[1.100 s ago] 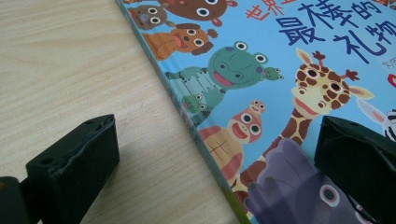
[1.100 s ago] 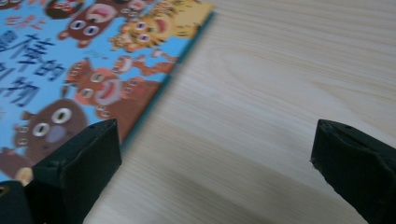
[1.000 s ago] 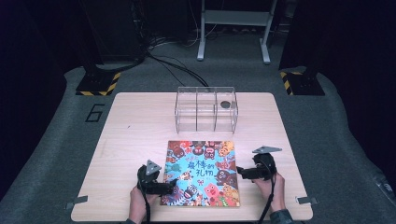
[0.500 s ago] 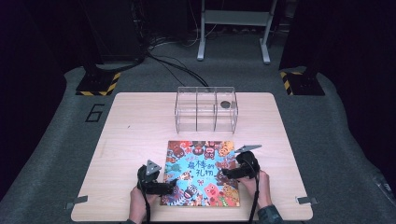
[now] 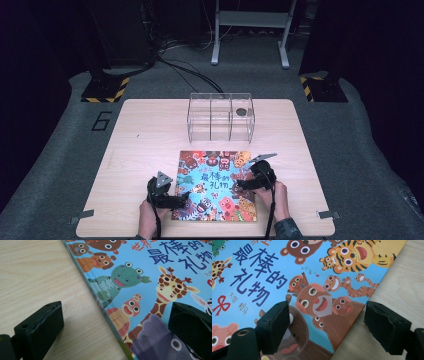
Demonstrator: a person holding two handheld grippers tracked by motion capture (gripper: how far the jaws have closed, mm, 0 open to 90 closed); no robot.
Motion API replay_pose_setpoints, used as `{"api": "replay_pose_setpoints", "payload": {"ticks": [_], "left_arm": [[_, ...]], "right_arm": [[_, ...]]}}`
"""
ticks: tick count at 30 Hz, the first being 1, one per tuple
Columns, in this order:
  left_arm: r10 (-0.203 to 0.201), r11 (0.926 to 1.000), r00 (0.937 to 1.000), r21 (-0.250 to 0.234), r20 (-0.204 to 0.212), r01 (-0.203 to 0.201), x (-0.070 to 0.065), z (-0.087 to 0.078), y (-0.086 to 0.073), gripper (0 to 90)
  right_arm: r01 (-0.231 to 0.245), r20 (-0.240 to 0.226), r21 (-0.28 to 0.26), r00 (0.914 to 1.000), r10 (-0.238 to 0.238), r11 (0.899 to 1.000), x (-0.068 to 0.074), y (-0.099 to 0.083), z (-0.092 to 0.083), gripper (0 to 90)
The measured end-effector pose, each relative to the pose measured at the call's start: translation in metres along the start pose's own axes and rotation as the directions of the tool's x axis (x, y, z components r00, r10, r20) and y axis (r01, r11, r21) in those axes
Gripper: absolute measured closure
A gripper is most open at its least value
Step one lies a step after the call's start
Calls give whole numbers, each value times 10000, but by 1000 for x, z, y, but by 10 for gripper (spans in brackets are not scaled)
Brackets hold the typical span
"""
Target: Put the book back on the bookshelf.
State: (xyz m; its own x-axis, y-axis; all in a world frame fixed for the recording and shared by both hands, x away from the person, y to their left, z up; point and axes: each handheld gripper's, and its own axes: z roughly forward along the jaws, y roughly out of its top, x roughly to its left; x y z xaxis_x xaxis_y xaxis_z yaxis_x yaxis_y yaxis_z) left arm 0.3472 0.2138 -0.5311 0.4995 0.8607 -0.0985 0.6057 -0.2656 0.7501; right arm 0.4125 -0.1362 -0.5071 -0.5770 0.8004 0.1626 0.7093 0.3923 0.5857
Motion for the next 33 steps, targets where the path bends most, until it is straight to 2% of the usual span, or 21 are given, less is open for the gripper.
{"api": "replay_pose_setpoints", "payload": {"ticks": [5,9,11,14,20,23,24,27,28,33], "left_arm": [[9,10000,10000,2,1,-9,0,0,0,0],[20,10000,10000,4,2,-20,0,0,0,0],[25,10000,10000,6,4,-25,0,0,0,0],[29,10000,10000,6,3,-29,0,0,0,0],[60,10000,10000,45,26,-60,0,0,0,0],[48,10000,10000,35,19,-48,-1,0,0,0],[51,10000,10000,35,17,-52,-1,0,0,0],[50,10000,10000,36,15,-50,-1,0,0,0],[50,10000,10000,36,15,-50,-1,0,0,0],[73,10000,10000,-5,8,-73,-1,1,0,0]], "right_arm": [[-176,77,86,9998,176,9998,1,1,-1,236],[-132,139,252,9998,129,9996,0,3,-1,259],[-440,227,381,9988,432,9983,1,4,-2,272],[-363,168,515,9992,355,9980,0,5,-2,271],[-375,186,449,9992,367,9983,0,5,-2,284],[-511,166,402,9986,505,9979,-2,5,-3,337],[-617,116,544,9981,612,9966,-3,6,-4,352],[-842,142,665,9964,834,9942,-4,7,-5,362],[-839,245,648,9963,824,9944,-3,8,-4,355],[-655,132,647,9978,648,9958,-4,8,-4,349]]}}
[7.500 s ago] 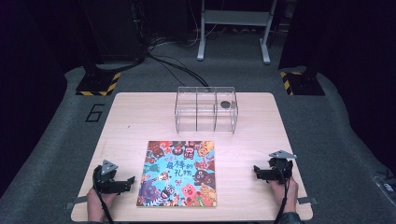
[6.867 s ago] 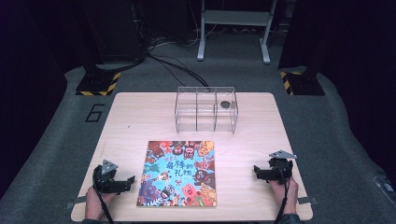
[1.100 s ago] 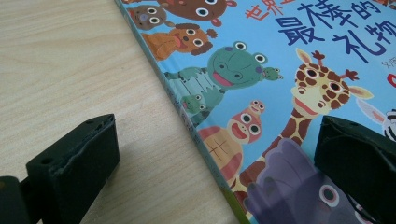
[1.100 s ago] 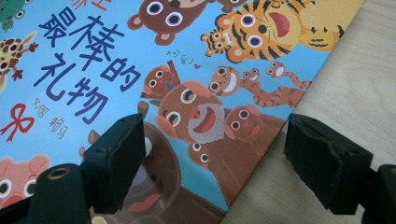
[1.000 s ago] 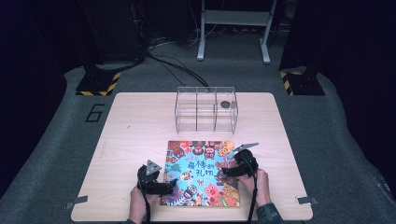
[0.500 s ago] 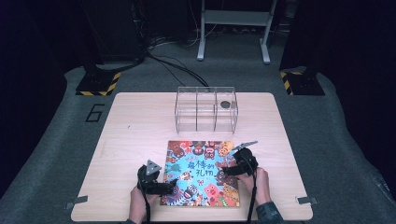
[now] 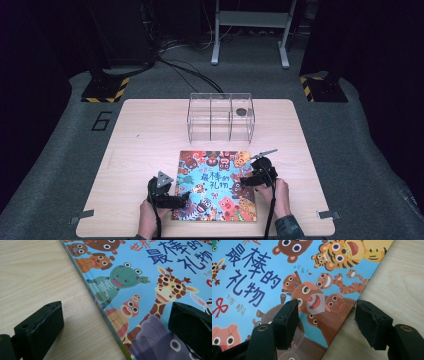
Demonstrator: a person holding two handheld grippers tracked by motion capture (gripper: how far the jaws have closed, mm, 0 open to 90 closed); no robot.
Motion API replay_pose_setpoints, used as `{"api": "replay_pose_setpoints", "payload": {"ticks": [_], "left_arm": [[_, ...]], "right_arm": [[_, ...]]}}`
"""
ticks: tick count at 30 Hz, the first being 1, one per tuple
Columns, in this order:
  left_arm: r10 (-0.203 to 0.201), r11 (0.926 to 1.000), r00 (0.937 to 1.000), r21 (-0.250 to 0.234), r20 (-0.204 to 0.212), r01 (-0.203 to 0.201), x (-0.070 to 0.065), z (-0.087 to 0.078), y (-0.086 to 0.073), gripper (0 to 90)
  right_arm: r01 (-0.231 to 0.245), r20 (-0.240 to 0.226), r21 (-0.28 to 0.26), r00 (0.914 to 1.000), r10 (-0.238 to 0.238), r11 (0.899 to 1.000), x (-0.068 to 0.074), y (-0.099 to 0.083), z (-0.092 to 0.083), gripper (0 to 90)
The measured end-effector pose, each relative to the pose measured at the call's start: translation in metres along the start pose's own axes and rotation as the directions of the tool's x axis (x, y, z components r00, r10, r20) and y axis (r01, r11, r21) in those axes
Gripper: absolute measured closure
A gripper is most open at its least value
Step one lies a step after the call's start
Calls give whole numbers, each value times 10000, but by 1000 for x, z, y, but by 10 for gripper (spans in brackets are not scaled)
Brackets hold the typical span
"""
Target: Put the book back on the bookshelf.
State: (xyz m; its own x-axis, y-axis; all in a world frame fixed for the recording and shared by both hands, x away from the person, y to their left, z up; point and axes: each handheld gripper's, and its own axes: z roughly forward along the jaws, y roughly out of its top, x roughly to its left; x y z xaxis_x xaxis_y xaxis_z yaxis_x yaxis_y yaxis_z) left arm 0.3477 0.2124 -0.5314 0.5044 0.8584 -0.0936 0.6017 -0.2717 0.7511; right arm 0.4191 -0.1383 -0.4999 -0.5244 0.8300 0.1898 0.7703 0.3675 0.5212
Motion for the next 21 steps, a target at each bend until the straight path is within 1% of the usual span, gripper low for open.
{"api": "replay_pose_setpoints", "payload": {"ticks": [2,4,5,7,8,9,10,11,12,13,14,15,16,17,18,19,20,21], "left_arm": [[-2,10000,10000,-12,12,2,0,0,0,0],[30,10000,10000,9,32,-30,-1,0,0,0],[38,10000,10000,11,39,-38,-1,0,0,0],[56,10000,10000,11,60,-56,-1,1,1,1],[45,10000,10000,-7,61,-45,-1,1,1,1],[117,9999,9999,57,67,-117,0,0,1,0],[79,10000,9999,33,76,-79,-1,1,1,1],[79,10000,9999,33,76,-79,-1,1,1,1],[69,10000,9999,5,79,-69,-1,1,1,1],[69,10000,9999,5,79,-69,-1,1,1,0],[88,10000,9999,14,84,-88,-1,1,1,1],[88,10000,9999,14,84,-88,-1,1,1,1],[92,10000,9999,13,89,-92,-1,1,1,1],[88,10000,9999,23,75,-88,-1,1,1,1],[77,10000,9999,19,69,-78,-1,1,1,2],[74,10000,9999,20,69,-74,-1,1,1,2],[84,10000,9999,25,72,-84,-1,1,1,2],[85,10000,9999,23,76,-86,-1,1,1,2]], "right_arm": [[-60,10,18,10000,60,10000,0,-1,-1,351],[-78,-221,-65,9997,77,9999,-3,-2,-1,350],[-17,-319,-156,9995,12,9999,-5,-2,-1,350],[-82,-429,-258,9991,71,9996,-6,-4,-2,352],[-118,-578,-369,9983,97,9993,-6,-4,-2,354],[-104,-706,-503,9975,68,9987,-7,-5,-4,356],[-94,-808,-655,9967,40,9978,-7,-5,-6,361],[-230,-907,-632,9957,172,9977,-5,-4,-8,364],[-15,-916,-802,9958,-59,9968,-5,-3,-8,417],[-342,-1760,-781,9842,200,9964,-3,-2,-9,411],[-341,-2147,-676,9765,188,9971,-2,0,-6,413],[-341,-2147,-676,9765,188,9971,-2,0,-6,413],[305,-975,-406,9946,-343,9987,9,5,-4,401],[305,-975,-406,9946,-343,9987,9,5,-4,401],[301,-661,-279,9973,-319,9992,10,9,-3,397],[212,-803,-288,9965,-234,9994,8,9,-3,398],[55,-704,-313,9975,-77,9995,7,9,-3,397],[78,-580,-242,9983,-92,9997,5,8,-5,393]]}}
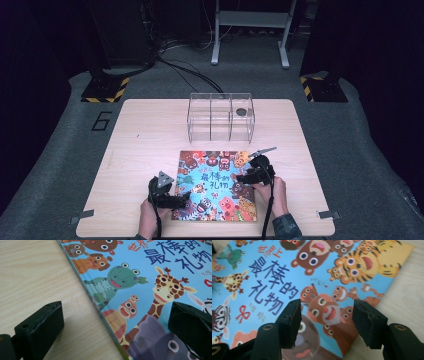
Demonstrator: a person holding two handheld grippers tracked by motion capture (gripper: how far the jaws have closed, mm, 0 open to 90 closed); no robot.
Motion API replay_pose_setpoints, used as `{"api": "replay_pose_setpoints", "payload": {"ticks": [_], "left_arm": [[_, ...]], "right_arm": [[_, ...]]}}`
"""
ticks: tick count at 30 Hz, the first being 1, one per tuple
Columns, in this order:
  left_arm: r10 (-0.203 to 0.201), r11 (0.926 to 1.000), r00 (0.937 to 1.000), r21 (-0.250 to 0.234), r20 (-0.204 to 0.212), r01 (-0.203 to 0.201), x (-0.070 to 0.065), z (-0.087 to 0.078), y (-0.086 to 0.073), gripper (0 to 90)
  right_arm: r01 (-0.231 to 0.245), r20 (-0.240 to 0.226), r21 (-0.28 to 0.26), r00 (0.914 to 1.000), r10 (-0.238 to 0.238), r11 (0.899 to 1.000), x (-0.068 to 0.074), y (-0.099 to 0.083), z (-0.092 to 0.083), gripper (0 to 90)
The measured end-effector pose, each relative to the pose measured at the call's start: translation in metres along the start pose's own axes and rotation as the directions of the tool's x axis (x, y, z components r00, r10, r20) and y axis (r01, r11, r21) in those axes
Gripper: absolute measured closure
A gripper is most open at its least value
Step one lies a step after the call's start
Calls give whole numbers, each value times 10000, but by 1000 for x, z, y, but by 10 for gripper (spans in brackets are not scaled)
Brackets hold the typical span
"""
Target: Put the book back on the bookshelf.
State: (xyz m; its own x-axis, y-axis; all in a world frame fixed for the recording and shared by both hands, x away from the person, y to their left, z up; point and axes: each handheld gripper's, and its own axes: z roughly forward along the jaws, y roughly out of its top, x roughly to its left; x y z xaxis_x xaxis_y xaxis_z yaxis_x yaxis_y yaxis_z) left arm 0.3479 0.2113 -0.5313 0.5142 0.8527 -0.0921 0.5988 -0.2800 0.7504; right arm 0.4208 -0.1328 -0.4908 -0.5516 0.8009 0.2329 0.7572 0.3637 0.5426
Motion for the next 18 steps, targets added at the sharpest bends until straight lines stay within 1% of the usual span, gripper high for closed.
{"api": "replay_pose_setpoints", "payload": {"ticks": [1,2,3,4,6,7,8,9,11,15,16,17,18], "left_arm": [[2,10000,10000,3,-5,-2,0,0,0,2],[2,10000,10000,3,-5,-2,0,0,0,2],[7,10000,10000,5,-4,-7,0,0,0,2],[-4,10000,10000,-4,-7,4,0,0,0,2],[16,10000,10000,14,-3,-16,0,0,0,2],[-7,10000,10000,-3,-5,7,0,0,0,2],[-5,10000,10000,-3,-5,5,0,0,0,2],[6,10000,10000,7,-3,-6,0,0,0,2],[5,10000,10000,5,-3,-5,0,0,0,2],[-3,10000,10000,0,-6,3,0,0,0,2],[12,10000,10000,11,-3,-12,0,0,0,2],[10,10000,10000,8,-5,-10,0,0,0,2],[7,10000,10000,8,0,-7,0,0,0,2]], "right_arm": [[12,126,30,9999,-12,10000,-1,-1,-1,390],[12,126,30,9999,-12,10000,-1,-1,-1,390],[34,313,151,9995,-38,9999,-4,-3,-4,384],[27,389,265,9992,-37,9996,-6,-4,-4,382],[-37,377,316,9993,25,9995,-8,-6,-3,379],[-44,471,457,9989,23,9989,-11,-9,-2,373],[-36,400,504,9992,15,9987,-12,-10,-1,372],[-39,333,413,9994,25,9991,-12,-11,-1,371],[67,442,428,9990,-86,9991,-11,-12,-1,372],[263,387,587,9988,-286,9979,-7,-9,1,363],[115,492,591,9987,-145,9982,-4,-8,3,358],[175,470,661,9987,-207,9977,-5,-8,3,358],[85,460,590,9989,-112,9982,-4,-8,3,358]]}}
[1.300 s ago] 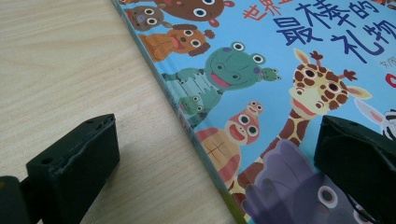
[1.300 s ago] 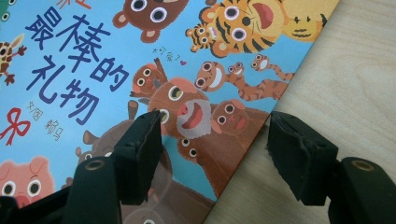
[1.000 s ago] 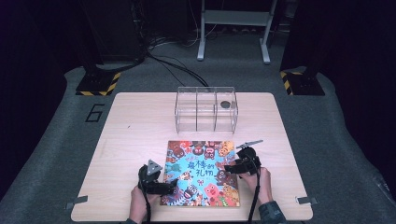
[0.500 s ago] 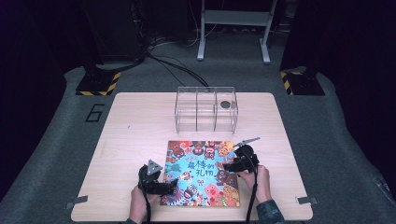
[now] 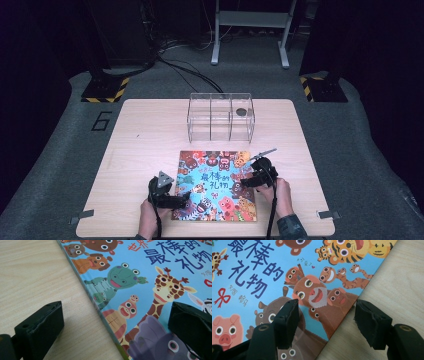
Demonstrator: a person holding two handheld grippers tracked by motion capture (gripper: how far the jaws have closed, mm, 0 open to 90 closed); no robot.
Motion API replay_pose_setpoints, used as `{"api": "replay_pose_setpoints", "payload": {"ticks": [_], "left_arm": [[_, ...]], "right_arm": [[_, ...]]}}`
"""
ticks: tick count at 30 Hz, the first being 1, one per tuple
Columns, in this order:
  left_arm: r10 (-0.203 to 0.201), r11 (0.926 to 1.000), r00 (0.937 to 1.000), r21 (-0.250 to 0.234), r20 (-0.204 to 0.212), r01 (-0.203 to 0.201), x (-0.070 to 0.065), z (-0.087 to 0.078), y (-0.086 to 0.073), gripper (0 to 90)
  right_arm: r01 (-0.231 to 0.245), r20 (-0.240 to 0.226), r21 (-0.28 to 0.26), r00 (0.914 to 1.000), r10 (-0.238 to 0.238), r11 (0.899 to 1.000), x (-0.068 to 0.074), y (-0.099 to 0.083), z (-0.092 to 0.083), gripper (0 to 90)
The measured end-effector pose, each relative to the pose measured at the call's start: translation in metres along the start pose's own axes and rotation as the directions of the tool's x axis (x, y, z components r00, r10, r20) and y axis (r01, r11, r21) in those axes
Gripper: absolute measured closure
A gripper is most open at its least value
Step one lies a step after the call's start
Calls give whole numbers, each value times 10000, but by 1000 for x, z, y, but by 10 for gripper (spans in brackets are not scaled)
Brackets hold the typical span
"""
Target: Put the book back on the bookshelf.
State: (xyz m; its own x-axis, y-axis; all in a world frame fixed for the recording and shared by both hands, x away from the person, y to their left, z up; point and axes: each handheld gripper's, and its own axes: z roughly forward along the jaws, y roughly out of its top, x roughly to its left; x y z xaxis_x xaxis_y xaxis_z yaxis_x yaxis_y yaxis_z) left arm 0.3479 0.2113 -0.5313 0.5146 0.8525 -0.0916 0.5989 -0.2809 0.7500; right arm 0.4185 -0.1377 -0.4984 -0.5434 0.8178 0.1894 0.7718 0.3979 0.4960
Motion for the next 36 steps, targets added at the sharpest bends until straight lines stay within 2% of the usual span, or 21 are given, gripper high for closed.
{"api": "replay_pose_setpoints", "payload": {"ticks": [3,5,6,7,8,9,11,13,16,18,20,23,24,27,28,33,34,36], "left_arm": [[5,10000,10000,-36,36,-5,0,1,0,2],[34,10000,9999,5,110,-34,-1,1,1,2],[87,10000,9998,46,153,-88,-1,1,1,2],[148,9999,9997,40,190,-149,-1,1,1,2],[103,9999,9997,23,215,-104,-2,1,1,2],[221,9997,9995,62,238,-222,-2,2,1,2],[130,9999,9997,50,222,-132,-3,2,1,0],[186,9998,9996,80,201,-188,-3,1,1,0],[175,9998,9996,71,208,-177,-3,2,1,0],[122,9999,9997,33,215,-123,-3,2,1,0],[134,9999,9997,39,210,-135,-3,2,1,0],[139,9999,9997,41,212,-140,-3,2,1,0],[130,9999,9997,35,215,-131,-3,2,1,0],[135,9999,9997,39,209,-136,-3,2,1,0],[146,9999,9997,65,211,-147,-3,2,2,0],[150,9998,9996,132,259,-153,-5,4,4,0],[120,9999,9998,50,179,-121,-6,6,5,0],[108,9999,9998,64,169,-109,-6,6,5,0]], "right_arm": [[-8,-123,-18,9999,8,10000,-1,-2,-1,339],[64,-359,-250,9993,-73,9997,-5,-4,-1,331],[-155,-530,-360,9985,135,9992,-5,-4,-1,333],[-174,-873,-470,9961,132,9987,-8,-6,-1,338],[-450,-1226,-443,9917,392,9980,-7,-7,-1,352],[-378,-1487,-531,9884,295,9979,-7,-7,0,356],[-323,-1775,-619,9839,209,9976,-3,-6,3,369],[-179,-1547,-642,9879,77,9978,1,-4,4,369],[-248,-1665,-737,9860,122,9970,-1,-4,4,369],[-519,-1933,-862,9805,344,9949,-1,-5,3,369],[-433,-2016,-925,9792,238,9948,-3,-5,3,371],[-346,-1801,-726,9834,210,9968,0,-3,3,389],[-128,-1567,-636,9876,27,9979,1,-2,3,392],[143,-979,-287,9950,-170,9995,5,1,5,395],[106,-942,-266,9955,-130,9996,6,1,5,395],[-297,-1171,-344,9928,255,9990,2,-1,3,374],[-458,-1458,-513,9886,379,9976,-1,-4,3,366],[-640,-1700,-706,9841,513,9954,-4,-6,3,362]]}}
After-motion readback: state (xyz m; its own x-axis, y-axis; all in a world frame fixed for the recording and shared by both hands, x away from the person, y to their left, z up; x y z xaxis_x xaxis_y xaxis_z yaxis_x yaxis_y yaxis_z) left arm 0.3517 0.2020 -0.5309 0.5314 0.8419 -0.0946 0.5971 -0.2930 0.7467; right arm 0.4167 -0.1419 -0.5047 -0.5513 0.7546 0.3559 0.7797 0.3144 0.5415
